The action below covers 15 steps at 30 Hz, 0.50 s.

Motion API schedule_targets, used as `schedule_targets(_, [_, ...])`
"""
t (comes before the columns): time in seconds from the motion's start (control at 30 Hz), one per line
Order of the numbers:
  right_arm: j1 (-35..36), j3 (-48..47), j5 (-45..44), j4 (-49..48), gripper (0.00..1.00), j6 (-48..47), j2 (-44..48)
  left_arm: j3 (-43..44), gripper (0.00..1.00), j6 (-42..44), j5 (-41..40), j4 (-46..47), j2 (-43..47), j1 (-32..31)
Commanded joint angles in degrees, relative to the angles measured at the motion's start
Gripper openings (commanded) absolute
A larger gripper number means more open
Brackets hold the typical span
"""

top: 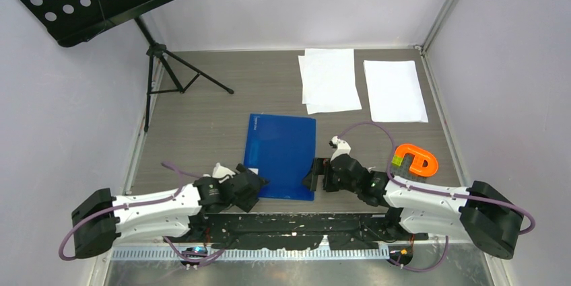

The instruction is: Put the files into the folder

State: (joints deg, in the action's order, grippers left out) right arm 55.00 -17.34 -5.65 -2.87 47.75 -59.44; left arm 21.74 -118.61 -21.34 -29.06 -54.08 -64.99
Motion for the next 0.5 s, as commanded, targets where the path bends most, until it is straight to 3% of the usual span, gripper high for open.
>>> schedule_targets(0.0, [0.05,0.46,0.49,-1.60,0.97,-0.70,-0.10,-2.42,0.69,-2.77,-3.57,3.15,1.89,-0.48])
schedule_targets(0.47, [0.10,0.41,0.86,-3.05,0.97,-0.37,-1.77,-4.59,0.66,-2.92,-3.18,3.42,6.95,-1.35])
